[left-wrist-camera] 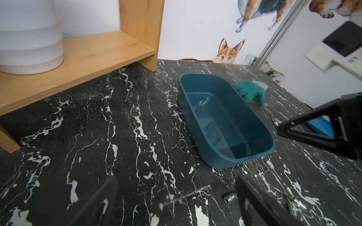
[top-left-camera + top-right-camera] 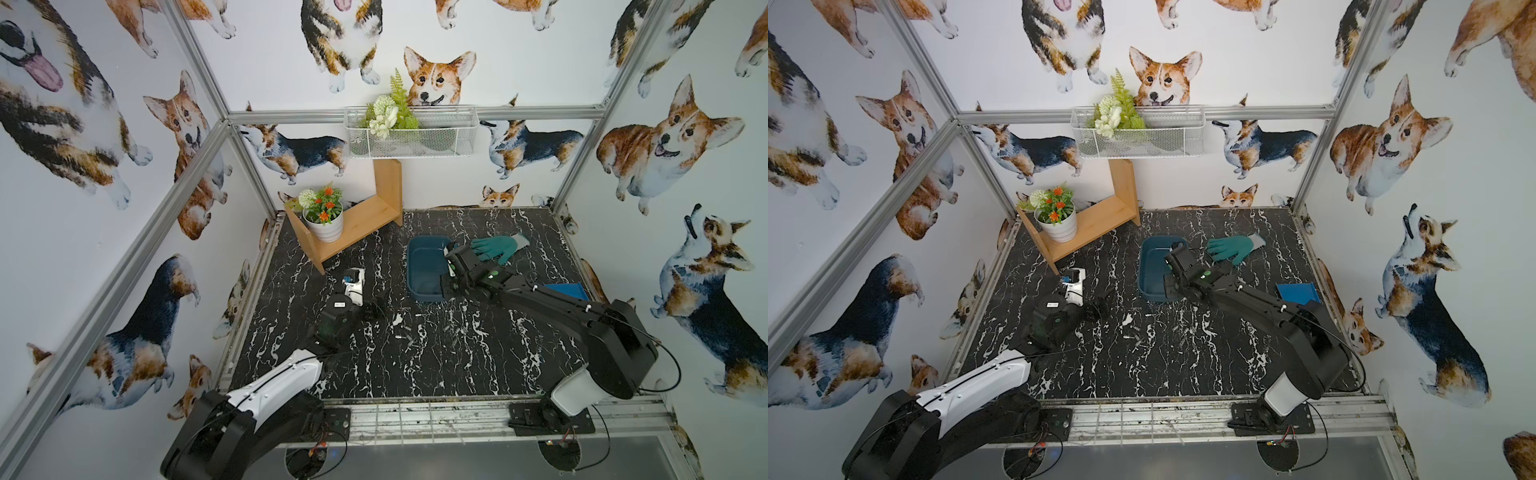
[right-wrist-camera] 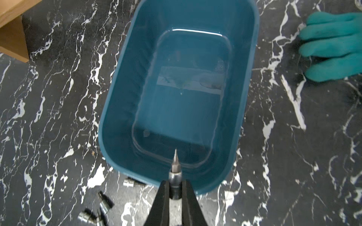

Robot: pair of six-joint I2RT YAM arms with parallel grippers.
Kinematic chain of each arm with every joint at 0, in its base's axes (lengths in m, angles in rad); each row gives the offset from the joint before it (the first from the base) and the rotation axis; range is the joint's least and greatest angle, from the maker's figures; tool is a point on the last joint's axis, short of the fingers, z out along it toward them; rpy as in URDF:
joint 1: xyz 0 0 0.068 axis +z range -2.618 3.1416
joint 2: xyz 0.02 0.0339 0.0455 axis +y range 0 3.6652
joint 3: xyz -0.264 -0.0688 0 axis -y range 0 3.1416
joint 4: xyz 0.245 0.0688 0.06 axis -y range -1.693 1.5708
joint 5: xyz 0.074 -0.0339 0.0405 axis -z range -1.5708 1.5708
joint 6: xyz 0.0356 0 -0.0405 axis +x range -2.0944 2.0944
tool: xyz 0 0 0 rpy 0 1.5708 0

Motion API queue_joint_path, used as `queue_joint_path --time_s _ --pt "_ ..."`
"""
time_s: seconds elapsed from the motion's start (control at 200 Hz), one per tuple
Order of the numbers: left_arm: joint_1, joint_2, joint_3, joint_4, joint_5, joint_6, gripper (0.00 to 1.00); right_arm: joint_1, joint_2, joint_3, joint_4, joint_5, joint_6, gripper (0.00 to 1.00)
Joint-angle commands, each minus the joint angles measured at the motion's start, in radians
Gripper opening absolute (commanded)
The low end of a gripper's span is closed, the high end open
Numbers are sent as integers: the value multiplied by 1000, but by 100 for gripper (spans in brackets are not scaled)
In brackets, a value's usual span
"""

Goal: Put the bit on the desktop into the storage box
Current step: Place the screwdriver bit in the storage box.

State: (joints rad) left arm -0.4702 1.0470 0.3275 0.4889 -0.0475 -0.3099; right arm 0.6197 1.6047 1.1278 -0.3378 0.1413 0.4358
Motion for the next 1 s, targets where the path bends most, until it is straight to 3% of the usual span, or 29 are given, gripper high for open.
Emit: queue_joint_path --time_s 0.0,0.37,0.445,0.52,0.571,0.686,0.996 --pt "-1 -2 8 24 8 8 100 -25 81 63 70 -45 -45 12" --pt "-1 2 5 32 21 12 100 -74 291 212 82 -103 -62 13" --pt "0 1 7 32 23 12 100 -75 292 213 83 -103 -63 18" --pt "-2 0 4 33 25 11 100 -77 286 213 82 -100 -65 31" --pt "0 -1 4 33 27 11 100 -76 276 211 77 -96 -66 39" --pt "-1 1 4 34 34 13 100 -78 232 197 67 -87 -72 46" --pt "-14 7 17 32 81 36 100 -80 -51 -34 145 -45 -103 52"
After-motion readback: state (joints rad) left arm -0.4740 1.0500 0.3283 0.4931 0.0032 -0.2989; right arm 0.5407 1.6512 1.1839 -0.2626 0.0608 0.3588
